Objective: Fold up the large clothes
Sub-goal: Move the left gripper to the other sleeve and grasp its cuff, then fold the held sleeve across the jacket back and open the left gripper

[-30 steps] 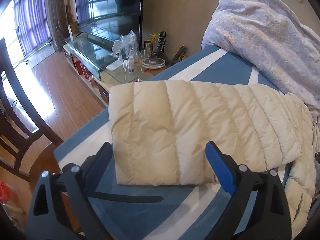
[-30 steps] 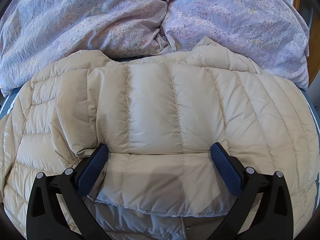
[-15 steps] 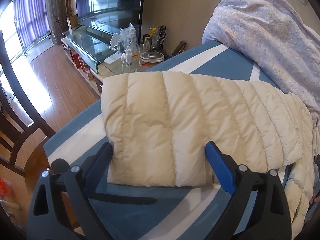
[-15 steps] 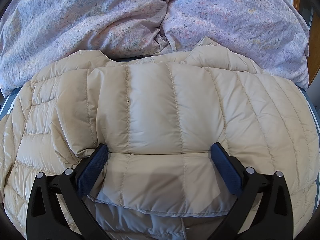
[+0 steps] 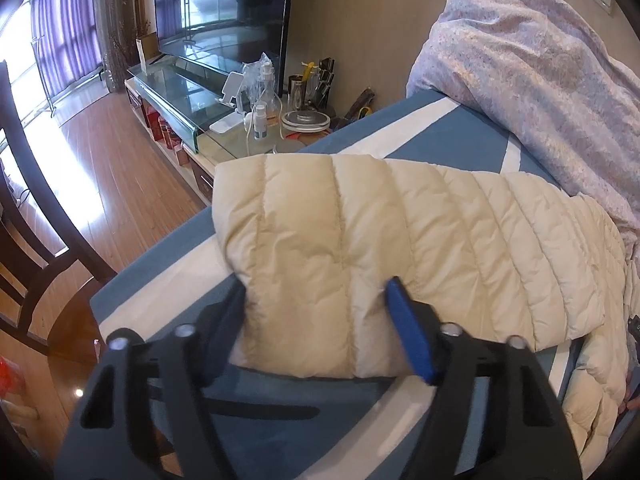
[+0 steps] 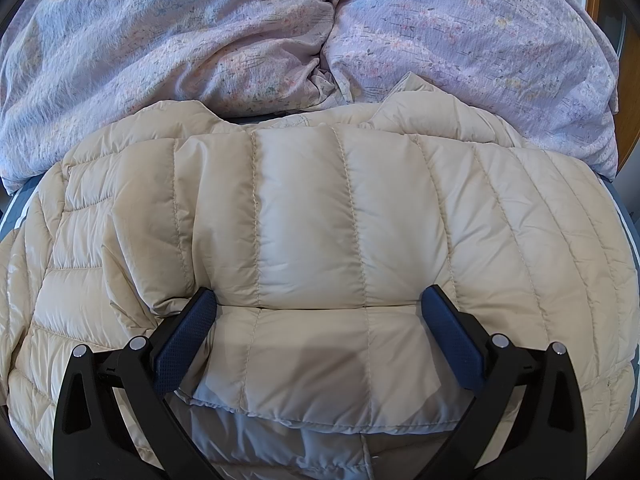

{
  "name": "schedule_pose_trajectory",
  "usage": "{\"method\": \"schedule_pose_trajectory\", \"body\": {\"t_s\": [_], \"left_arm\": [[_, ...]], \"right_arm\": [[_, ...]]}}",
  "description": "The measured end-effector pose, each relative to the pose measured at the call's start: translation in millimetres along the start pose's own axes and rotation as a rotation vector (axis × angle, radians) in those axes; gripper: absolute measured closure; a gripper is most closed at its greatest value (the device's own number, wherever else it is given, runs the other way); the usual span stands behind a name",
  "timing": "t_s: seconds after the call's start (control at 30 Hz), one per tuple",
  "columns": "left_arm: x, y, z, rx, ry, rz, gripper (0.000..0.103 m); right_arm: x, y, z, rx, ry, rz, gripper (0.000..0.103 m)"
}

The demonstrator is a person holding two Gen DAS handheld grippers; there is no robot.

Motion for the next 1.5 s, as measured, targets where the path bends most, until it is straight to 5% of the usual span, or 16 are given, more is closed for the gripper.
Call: {"method": "schedule_pose_trajectory", "body": {"t_s": [0.27,0.33,0.7,0.97,1.23,1.5], "left_arm": [[-4,1,0,-0.013,-0.022,0.022,0.092],[-5,2,1,-0.018,-0.03,0.028,0.095],[-10,5,4,-0.035,-0.056,0.033,0.1],[-35,38,33,-0.127,-0.084,-0.022,0.1],[-122,77,57,-0.208,-0.172,-0.186,0.1],[-231,89,35,-0.208,-0.333,-0.332,0.1]], "right_arm": [[0,0,0,-0.001,0.0,-0.001,0.001],[0,0,0,-0.001,-0.001,-0.001,0.001],[0,-1,0,-0.002,-0.001,-0.002,0.001],[0,-1,0,-0.003,-0.003,-0.001,0.001],[0,0,0,-0.002,-0.007,-0.001,0.001],[1,0,0,-0.002,-0.008,-0.004,0.001]]}}
Point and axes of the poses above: each gripper's, at about its wrist camera, not at the fingertips, and y roughly against the way its jaws point, x to its left, z to its top, the point moved 2 cm from there along -y, roughly the way its jaws point, and after that the axes turned 11 degrees about -x, right-handed, at the moved point
